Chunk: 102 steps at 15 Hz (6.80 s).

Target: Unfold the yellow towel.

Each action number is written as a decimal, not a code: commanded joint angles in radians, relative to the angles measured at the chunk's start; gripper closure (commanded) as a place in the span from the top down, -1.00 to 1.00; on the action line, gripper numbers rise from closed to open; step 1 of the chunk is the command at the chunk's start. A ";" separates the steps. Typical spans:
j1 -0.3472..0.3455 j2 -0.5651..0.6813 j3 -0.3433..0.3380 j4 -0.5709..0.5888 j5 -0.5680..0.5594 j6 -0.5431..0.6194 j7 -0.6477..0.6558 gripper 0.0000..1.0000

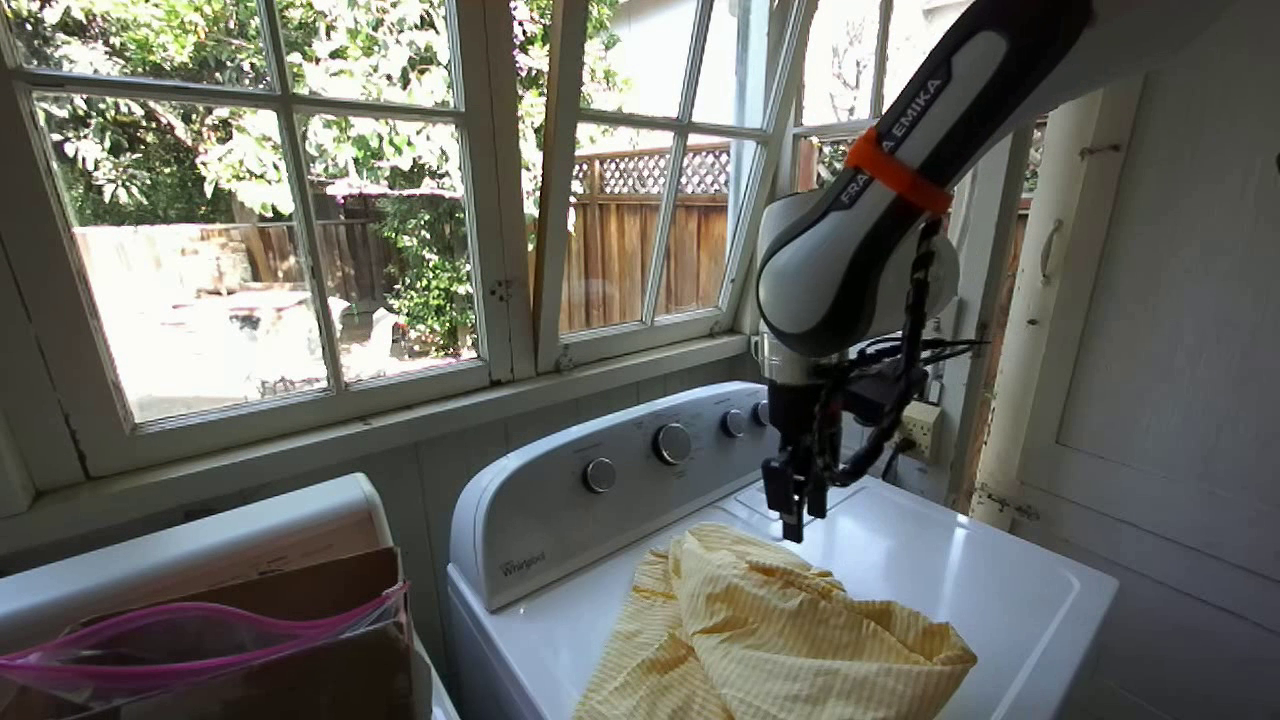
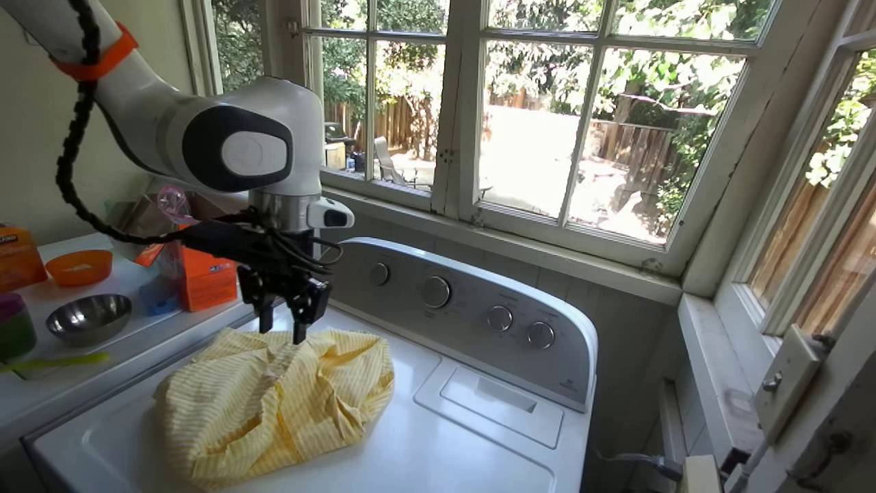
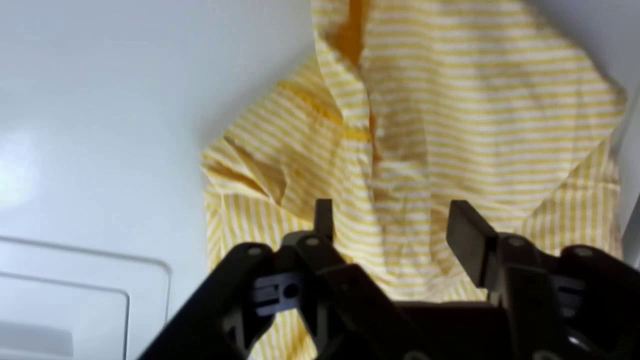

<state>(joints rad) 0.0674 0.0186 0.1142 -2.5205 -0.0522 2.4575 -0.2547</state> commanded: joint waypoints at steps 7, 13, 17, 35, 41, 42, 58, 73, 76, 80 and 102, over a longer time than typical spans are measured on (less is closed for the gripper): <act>0.206 0.243 -0.110 0.147 -0.077 0.204 0.353 1.00; 0.354 0.351 -0.199 0.281 -0.288 -0.019 0.762 1.00; 0.360 0.426 -0.142 0.358 -0.287 -0.136 0.853 1.00; 0.294 0.503 -0.116 0.430 -0.404 0.012 0.946 -0.97; 0.208 0.435 -0.073 0.391 -0.230 0.089 0.722 -0.99; 0.194 0.409 -0.078 0.378 -0.215 0.099 0.685 -0.99; 0.112 0.243 -0.275 0.416 -1.019 -0.228 0.968 -0.99; -0.045 0.370 -0.193 0.402 -1.005 -0.172 1.439 -0.99; -0.050 0.393 -0.195 0.380 -1.021 -0.092 1.473 -0.43; -0.021 0.314 -0.184 0.324 -1.110 0.018 1.449 0.13; -0.241 0.400 0.227 0.152 -0.920 0.807 1.059 1.00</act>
<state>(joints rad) -0.1743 0.4189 0.3412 -2.3682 -0.9717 3.2648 0.8039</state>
